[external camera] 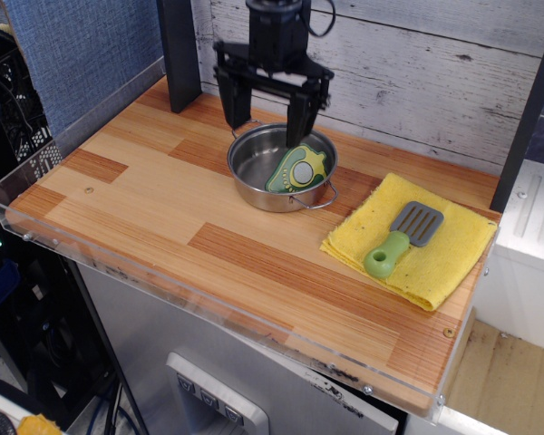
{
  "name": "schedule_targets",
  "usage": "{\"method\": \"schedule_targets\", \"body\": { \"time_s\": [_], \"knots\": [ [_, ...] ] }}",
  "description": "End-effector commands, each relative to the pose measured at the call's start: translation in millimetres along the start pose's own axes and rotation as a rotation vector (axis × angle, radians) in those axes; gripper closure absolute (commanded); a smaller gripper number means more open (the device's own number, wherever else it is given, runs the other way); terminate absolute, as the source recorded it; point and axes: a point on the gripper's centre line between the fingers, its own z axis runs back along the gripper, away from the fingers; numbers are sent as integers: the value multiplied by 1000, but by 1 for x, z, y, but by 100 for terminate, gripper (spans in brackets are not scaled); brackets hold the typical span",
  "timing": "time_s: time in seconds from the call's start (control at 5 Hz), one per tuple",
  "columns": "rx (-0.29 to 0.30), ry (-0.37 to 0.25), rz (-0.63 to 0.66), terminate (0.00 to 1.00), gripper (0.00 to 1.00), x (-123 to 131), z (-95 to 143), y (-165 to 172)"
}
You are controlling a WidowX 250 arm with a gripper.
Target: Put the food in the pan
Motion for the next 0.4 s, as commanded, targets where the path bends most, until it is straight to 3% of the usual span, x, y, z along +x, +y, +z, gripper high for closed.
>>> {"method": "schedule_targets", "body": {
  "time_s": [0.0,0.2],
  "knots": [
    [44,-221,79,0,0,-21,110,4],
    [27,-221,71,0,0,-27,114,3]
  ]
}}
